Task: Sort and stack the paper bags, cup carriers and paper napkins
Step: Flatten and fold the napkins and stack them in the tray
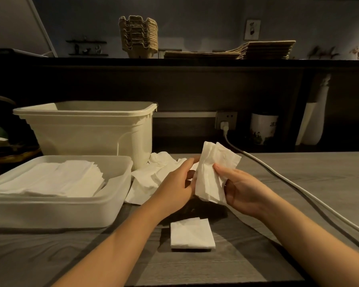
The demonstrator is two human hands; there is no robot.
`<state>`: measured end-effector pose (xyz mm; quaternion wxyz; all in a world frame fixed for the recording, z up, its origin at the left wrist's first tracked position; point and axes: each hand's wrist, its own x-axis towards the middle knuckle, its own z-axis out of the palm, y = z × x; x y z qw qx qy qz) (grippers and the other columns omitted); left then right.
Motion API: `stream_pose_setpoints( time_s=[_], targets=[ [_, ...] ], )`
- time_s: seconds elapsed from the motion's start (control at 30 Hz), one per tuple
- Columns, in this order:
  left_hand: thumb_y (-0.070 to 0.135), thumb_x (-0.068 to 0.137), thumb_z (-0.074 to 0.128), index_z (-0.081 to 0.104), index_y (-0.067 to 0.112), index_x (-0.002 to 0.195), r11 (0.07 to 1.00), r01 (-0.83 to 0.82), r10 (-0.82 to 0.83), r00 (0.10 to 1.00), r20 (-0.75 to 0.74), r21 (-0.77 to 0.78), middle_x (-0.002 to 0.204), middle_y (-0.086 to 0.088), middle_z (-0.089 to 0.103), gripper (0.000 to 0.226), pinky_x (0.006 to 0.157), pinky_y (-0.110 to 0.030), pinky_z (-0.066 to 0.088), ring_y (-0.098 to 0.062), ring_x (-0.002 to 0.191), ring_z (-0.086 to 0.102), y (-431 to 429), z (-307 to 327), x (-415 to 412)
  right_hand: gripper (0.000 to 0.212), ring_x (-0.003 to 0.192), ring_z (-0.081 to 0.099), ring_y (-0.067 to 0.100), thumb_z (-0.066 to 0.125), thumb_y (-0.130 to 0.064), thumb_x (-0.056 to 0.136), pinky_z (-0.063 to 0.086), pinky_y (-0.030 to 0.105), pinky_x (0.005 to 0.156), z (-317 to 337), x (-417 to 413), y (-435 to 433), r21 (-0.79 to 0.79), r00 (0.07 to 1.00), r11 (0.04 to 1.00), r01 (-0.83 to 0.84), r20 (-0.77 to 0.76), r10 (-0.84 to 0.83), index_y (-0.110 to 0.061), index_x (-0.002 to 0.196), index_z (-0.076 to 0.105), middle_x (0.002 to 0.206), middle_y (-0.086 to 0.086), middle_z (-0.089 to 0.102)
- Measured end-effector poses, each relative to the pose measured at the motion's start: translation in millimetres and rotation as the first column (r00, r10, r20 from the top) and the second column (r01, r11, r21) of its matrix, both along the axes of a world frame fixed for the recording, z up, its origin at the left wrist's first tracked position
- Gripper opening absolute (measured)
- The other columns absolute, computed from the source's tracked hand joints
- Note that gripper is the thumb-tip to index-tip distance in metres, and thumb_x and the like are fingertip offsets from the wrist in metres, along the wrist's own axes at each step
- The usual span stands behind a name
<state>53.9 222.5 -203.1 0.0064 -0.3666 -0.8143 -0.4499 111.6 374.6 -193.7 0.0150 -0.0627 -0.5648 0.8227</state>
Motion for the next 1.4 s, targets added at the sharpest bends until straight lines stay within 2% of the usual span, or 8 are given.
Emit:
stream_pose_setpoints(
  time_s=[0.13,0.27,0.43,0.57,0.97,1.13,1.27,1.4],
  targets=[
    [0.023,0.095,0.053,0.022,0.058,0.122,0.996,0.084,-0.084,0.995,0.049,0.015,0.137,0.008,0.048,0.054,0.097,-0.031,0.046,-0.012,0.122,0.051,-5,7,4,0.031,0.084,0.066,0.021,0.054,-0.020,0.090,0.056,0.028,0.055,1,0,2,0.036,0.996,0.997,0.073,-0.050,-0.071,-0.015,0.120,0.050,0.101,0.007,0.063],
    [0.038,0.089,0.058,0.045,0.037,0.109,0.964,0.098,-0.076,0.993,0.095,-0.248,0.108,0.009,0.059,0.024,0.082,-0.020,0.050,-0.004,0.088,0.060,-24,21,-2,0.034,0.088,0.062,0.021,0.051,-0.019,0.094,0.055,0.030,0.054,1,0,6,0.105,0.979,0.975,0.195,-0.078,-0.187,-0.019,0.126,0.045,0.103,0.005,0.060],
    [0.029,0.079,0.072,0.056,0.033,0.093,0.769,0.436,-0.289,0.889,0.355,-0.468,0.096,0.012,0.054,0.022,0.076,-0.017,0.044,-0.004,0.086,0.051,-33,26,4,0.042,0.091,0.059,0.020,0.051,-0.021,0.094,0.053,0.035,0.066,-1,-2,7,0.278,0.956,0.914,0.294,-0.107,-0.275,-0.018,0.134,0.039,0.103,0.002,0.057],
    [0.027,0.080,0.072,0.057,0.038,0.091,0.704,0.445,-0.320,0.894,0.312,-0.553,0.097,0.017,0.052,0.021,0.077,-0.016,0.040,-0.001,0.087,0.048,-33,24,3,0.050,0.092,0.058,0.017,0.050,-0.022,0.095,0.053,0.033,0.065,-4,-5,7,0.398,0.950,0.863,0.311,-0.126,-0.284,-0.020,0.141,0.030,0.110,0.000,0.054],
    [0.027,0.093,0.055,0.060,0.049,0.094,0.982,0.169,-0.157,0.978,0.138,-0.079,0.080,0.018,0.058,0.022,0.058,-0.004,0.038,0.002,0.068,0.049,-21,21,7,0.040,0.098,0.061,0.019,0.047,-0.021,0.097,0.053,0.043,0.087,-4,-4,1,0.567,0.980,0.801,0.194,-0.085,-0.178,-0.025,0.135,0.037,0.113,-0.001,0.057],
    [0.017,0.093,0.055,0.062,0.052,0.087,0.992,0.105,-0.109,0.991,0.070,0.064,0.091,0.039,0.053,0.036,0.074,-0.001,0.043,0.018,0.087,0.050,-18,20,6,0.029,0.091,0.068,0.013,0.062,-0.029,0.086,0.057,0.031,0.077,-2,2,-5,0.529,0.997,0.849,0.011,-0.071,0.032,-0.033,0.111,0.048,0.106,-0.003,0.065],
    [0.015,0.092,0.057,0.064,0.045,0.081,0.989,0.060,-0.064,0.998,0.023,0.132,0.096,0.031,0.054,0.033,0.072,-0.002,0.045,0.001,0.095,0.052,-16,19,5,0.022,0.087,0.067,0.010,0.058,-0.026,0.089,0.055,0.024,0.069,-1,3,-5,0.512,0.995,0.859,-0.019,-0.078,0.069,-0.030,0.110,0.054,0.100,-0.004,0.067],
    [0.015,0.088,0.060,0.063,0.036,0.079,0.971,0.121,-0.111,0.992,-0.060,0.205,0.113,0.028,0.047,0.024,0.093,-0.018,0.044,0.001,0.111,0.046,-15,22,5,0.020,0.086,0.065,0.010,0.055,-0.023,0.091,0.053,0.023,0.065,-1,3,-4,0.498,0.987,0.864,0.078,-0.158,0.003,-0.036,0.106,0.051,0.098,-0.006,0.064]
  ],
)
